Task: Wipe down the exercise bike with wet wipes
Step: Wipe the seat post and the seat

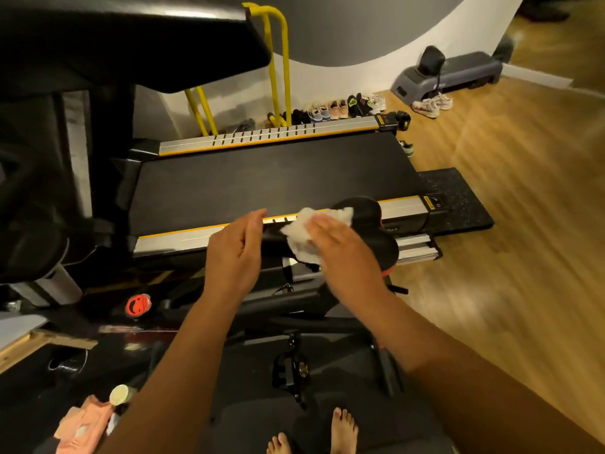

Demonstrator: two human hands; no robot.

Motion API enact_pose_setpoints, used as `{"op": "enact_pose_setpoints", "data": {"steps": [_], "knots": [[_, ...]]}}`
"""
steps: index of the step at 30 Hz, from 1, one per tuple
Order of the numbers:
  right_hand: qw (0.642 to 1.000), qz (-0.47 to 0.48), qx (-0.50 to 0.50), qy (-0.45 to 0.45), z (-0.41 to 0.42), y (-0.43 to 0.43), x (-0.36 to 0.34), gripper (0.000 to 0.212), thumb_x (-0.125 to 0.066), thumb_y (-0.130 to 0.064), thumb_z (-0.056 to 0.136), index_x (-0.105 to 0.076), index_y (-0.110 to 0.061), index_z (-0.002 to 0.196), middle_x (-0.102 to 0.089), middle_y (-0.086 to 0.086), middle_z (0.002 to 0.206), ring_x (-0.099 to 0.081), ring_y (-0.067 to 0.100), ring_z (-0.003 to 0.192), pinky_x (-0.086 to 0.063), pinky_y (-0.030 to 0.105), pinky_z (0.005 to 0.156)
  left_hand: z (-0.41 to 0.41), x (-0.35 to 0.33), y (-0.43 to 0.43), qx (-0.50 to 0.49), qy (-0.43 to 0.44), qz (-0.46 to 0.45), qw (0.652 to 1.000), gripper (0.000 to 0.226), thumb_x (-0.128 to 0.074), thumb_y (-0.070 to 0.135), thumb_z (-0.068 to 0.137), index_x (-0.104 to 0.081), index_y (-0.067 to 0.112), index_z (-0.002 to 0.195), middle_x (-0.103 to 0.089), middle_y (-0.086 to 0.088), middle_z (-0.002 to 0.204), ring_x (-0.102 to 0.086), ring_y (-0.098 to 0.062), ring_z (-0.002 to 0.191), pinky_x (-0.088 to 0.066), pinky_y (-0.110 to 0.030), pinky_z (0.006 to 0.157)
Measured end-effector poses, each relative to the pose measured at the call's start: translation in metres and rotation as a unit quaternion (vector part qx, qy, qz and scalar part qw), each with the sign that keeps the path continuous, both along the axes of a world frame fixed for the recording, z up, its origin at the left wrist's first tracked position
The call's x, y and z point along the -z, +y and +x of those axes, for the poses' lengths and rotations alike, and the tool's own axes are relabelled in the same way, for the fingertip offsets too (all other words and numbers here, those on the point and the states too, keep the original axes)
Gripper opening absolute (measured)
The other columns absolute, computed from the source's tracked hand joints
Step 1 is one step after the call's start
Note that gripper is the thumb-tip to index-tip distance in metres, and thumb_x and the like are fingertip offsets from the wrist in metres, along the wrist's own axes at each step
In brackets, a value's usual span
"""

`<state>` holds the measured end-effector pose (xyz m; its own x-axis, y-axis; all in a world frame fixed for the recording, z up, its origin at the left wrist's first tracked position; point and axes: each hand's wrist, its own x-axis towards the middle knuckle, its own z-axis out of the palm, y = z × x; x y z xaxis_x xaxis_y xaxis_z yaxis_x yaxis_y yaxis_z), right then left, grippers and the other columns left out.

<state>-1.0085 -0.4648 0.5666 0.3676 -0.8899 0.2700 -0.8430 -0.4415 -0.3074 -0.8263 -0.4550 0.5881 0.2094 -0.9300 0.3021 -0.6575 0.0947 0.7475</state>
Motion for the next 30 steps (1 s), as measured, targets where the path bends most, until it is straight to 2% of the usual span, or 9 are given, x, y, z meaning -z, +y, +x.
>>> {"op": "enact_pose_setpoints", "data": {"steps": [3, 7, 10, 13, 15, 17, 21, 26, 30], "knots": [[0.995, -0.010, 0.095, 0.002, -0.066, 0.007, 0.008, 0.052, -0.070, 0.003, 0.080, -0.059, -0.006, 0.130, -0.059, 0.014, 0.134, -0.056, 0.031, 0.125, -0.042, 0.045, 0.107, -0.004, 0.012, -0.001, 0.012, -0.025, -0.003, 1.000, 0.041, -0.036, 0.032, 0.102, -0.068, 0.016, 0.122, -0.067, 0.001, 0.124, -0.056, -0.010, 0.119, -0.042, -0.035, 0.107], [0.993, -0.017, 0.113, 0.041, -0.018, 0.017, 0.010, 0.043, -0.077, 0.000, 0.071, -0.068, -0.002, 0.113, -0.059, 0.017, 0.132, -0.056, 0.035, 0.124, -0.038, 0.051, 0.108, 0.001, 0.014, -0.002, 0.008, 0.033, -0.007, 0.999, 0.035, -0.040, 0.028, 0.104, -0.070, 0.018, 0.120, -0.068, 0.004, 0.122, -0.056, -0.001, 0.115, -0.045, -0.028, 0.104], [0.998, -0.033, 0.038, 0.036, 0.059, 0.009, 0.005, 0.052, -0.068, -0.019, 0.085, -0.055, -0.007, 0.134, -0.048, 0.011, 0.146, -0.039, 0.029, 0.139, -0.023, 0.046, 0.120, 0.003, 0.013, 0.002, 0.020, 0.133, -0.006, 0.991, 0.040, -0.037, 0.034, 0.102, -0.068, 0.020, 0.123, -0.068, 0.006, 0.122, -0.059, 0.001, 0.114, -0.048, -0.023, 0.098], [0.998, -0.015, -0.024, 0.050, 0.093, -0.010, -0.013, 0.037, -0.052, -0.026, 0.092, -0.063, -0.010, 0.124, -0.059, 0.009, 0.131, -0.049, 0.027, 0.125, -0.035, 0.043, 0.109, 0.008, 0.017, 0.003, 0.016, 0.194, 0.023, 0.981, 0.042, -0.034, 0.034, 0.104, -0.057, 0.020, 0.137, -0.060, 0.006, 0.134, -0.054, 0.004, 0.120, -0.044, -0.021, 0.104], [0.993, -0.025, -0.050, 0.108, 0.065, -0.017, -0.019, 0.032, -0.051, -0.022, 0.087, -0.068, -0.014, 0.114, -0.065, 0.008, 0.119, -0.058, 0.028, 0.111, -0.042, 0.043, 0.095, 0.011, 0.020, 0.003, 0.018, 0.116, 0.029, 0.993, 0.038, -0.040, 0.027, 0.105, -0.055, 0.019, 0.139, -0.054, 0.003, 0.142, -0.048, -0.001, 0.128, -0.039, -0.029, 0.112], [0.991, -0.007, -0.008, 0.132, 0.013, -0.028, -0.015, 0.040, -0.050, -0.019, 0.088, -0.061, -0.016, 0.126, -0.060, 0.006, 0.130, -0.054, 0.026, 0.121, -0.040, 0.042, 0.104, 0.008, 0.019, 0.001, 0.044, -0.037, 0.023, 0.998, 0.040, -0.042, 0.031, 0.100, -0.060, 0.021, 0.135, -0.050, 0.004, 0.147, -0.038, -0.013, 0.140, -0.031, -0.041, 0.117], [0.988, 0.052, 0.132, 0.060, -0.052, -0.043, -0.011, 0.048, -0.032, -0.029, 0.100, -0.042, -0.014, 0.144, -0.039, 0.000, 0.150, -0.039, 0.018, 0.137, -0.038, 0.035, 0.109, -0.010, 0.008, 0.004, 0.140, -0.274, -0.009, 0.951, 0.047, -0.034, 0.039, 0.099, -0.061, 0.022, 0.133, -0.053, 0.006, 0.144, -0.031, -0.020, 0.146, -0.016, -0.048, 0.121], [0.996, 0.028, 0.049, 0.074, 0.029, 0.001, -0.010, 0.054, -0.025, -0.034, 0.101, -0.030, -0.011, 0.150, -0.032, 0.009, 0.156, -0.023, 0.024, 0.147, -0.019, 0.043, 0.121, 0.006, 0.000, 0.017, 0.043, -0.061, -0.019, 0.997, 0.045, -0.040, 0.034, 0.099, -0.058, 0.014, 0.135, -0.056, -0.002, 0.141, -0.039, -0.016, 0.141, -0.024, -0.045, 0.120], [0.984, -0.019, -0.063, 0.168, 0.099, 0.000, -0.009, 0.054, -0.043, -0.034, 0.095, -0.043, -0.013, 0.145, -0.047, 0.008, 0.146, -0.031, 0.026, 0.140, -0.015, 0.039, 0.120, 0.024, -0.008, 0.004, 0.079, -0.063, 0.055, 0.993, 0.050, -0.031, 0.036, 0.099, -0.054, 0.015, 0.139, -0.051, -0.003, 0.146, -0.036, -0.014, 0.142, -0.028, -0.040, 0.119]]}}
